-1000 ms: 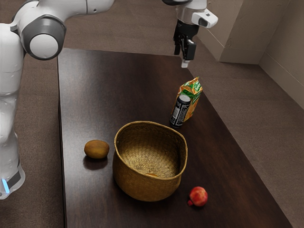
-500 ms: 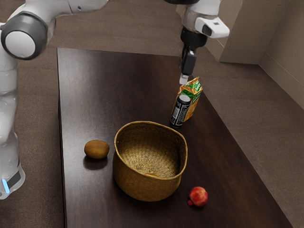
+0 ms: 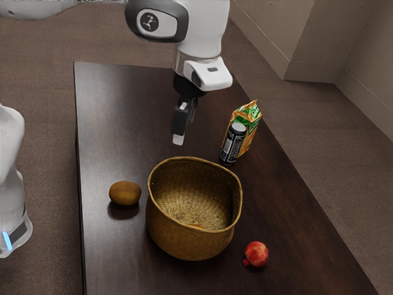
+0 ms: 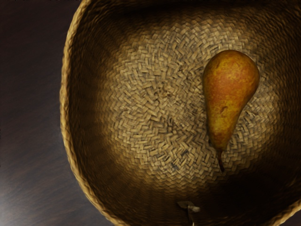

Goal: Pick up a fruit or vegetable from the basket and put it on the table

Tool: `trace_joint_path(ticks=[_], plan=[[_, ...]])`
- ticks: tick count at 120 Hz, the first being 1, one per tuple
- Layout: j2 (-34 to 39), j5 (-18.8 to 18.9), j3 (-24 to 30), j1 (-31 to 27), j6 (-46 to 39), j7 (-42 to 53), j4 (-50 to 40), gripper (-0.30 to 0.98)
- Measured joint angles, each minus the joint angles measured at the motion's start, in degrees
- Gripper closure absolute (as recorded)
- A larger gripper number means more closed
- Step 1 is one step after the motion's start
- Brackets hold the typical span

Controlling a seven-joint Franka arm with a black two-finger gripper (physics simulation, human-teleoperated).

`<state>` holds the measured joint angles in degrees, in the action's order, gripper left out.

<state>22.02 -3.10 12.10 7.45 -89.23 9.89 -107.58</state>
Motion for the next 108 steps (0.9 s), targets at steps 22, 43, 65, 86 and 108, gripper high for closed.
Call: trace_joint_path(ticks=[22, 43, 65, 86, 108], plan=[[1.8, -0.2, -0.34, 1.63, -6.06, 0.24, -5.9, 0.0], [-2.19, -0.57, 0.86, 1.95, -10.12, 0.39, -5.85, 0.0], [-2.16, -1.05, 1.75, 1.93, -15.13, 0.45, -11.04, 0.0], [-1.8, -1.38, 3.28, 1.97, -18.74, 0.39, -14.9, 0.0], [-1.81, -2.16, 4.8, 1.97, -21.79, 0.41, -17.63, 0.0]])
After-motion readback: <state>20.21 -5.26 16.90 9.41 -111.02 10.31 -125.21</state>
